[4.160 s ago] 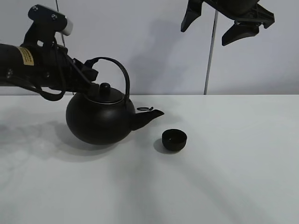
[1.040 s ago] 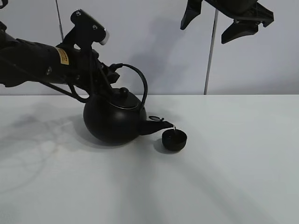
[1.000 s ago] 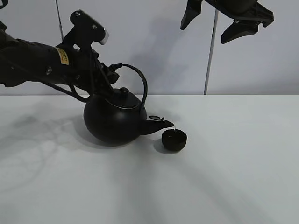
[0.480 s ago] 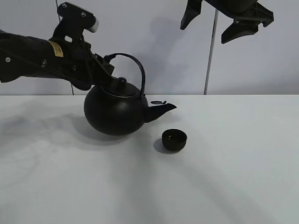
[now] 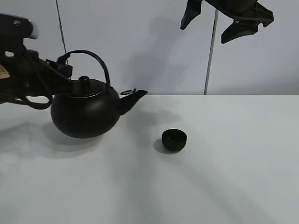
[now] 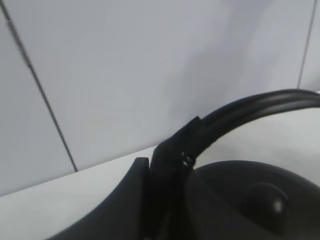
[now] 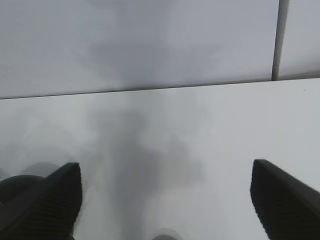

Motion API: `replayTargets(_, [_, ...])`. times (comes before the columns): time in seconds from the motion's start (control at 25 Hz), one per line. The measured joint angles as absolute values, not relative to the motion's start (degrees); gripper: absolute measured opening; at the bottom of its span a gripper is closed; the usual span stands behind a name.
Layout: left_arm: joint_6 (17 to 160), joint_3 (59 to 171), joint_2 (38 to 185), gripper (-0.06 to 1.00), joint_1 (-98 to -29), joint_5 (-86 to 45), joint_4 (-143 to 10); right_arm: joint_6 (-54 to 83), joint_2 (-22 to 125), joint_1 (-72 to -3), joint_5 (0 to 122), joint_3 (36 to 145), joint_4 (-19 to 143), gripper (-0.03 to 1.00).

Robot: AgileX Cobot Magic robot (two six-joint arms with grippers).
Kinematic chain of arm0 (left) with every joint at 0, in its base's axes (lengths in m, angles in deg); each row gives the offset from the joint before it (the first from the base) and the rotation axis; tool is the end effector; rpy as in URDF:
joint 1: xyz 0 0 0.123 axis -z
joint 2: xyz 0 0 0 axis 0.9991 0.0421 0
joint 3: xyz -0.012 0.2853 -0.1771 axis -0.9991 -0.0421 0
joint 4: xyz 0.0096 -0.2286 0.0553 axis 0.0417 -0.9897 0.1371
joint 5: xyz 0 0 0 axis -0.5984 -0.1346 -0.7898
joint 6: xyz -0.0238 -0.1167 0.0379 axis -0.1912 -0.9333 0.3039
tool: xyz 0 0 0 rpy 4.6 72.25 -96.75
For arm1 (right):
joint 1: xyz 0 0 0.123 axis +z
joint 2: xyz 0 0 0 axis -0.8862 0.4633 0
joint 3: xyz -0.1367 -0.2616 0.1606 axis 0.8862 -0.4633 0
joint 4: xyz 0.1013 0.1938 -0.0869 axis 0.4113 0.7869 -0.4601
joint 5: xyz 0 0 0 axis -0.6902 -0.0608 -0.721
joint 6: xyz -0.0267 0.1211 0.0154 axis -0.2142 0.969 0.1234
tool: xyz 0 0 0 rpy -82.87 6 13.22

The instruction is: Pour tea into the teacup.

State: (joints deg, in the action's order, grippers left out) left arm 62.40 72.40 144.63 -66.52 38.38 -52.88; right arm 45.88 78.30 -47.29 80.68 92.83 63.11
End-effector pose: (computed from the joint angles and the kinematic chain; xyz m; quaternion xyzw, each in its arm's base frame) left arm 0.3510 -0.1352 0.2116 0.1902 0.7373 -0.0745 0.6439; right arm 0.4073 0.1195 0.3329 -0.0061 0.9109 0.1436 0.3869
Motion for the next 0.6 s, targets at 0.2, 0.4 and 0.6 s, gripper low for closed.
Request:
replayTargets(0.2, [62.22,65.83,144.27,0.11,-67.05,41.92,-57.25,45.88,78.30,-47.29,80.68,92.83,63.11,0.63])
replayTargets(0.4, [62.20,61.76,144.27,0.11,-67.09,41.97,-58.79,45.88,78.30,-47.29,80.68,92.83,63.11,0.63])
replayTargets(0.6, [62.14,61.01,143.70,0.11,-67.09,42.15,-59.29,45.88,78.30,-47.29,80.68,92.83,63.11,0.63])
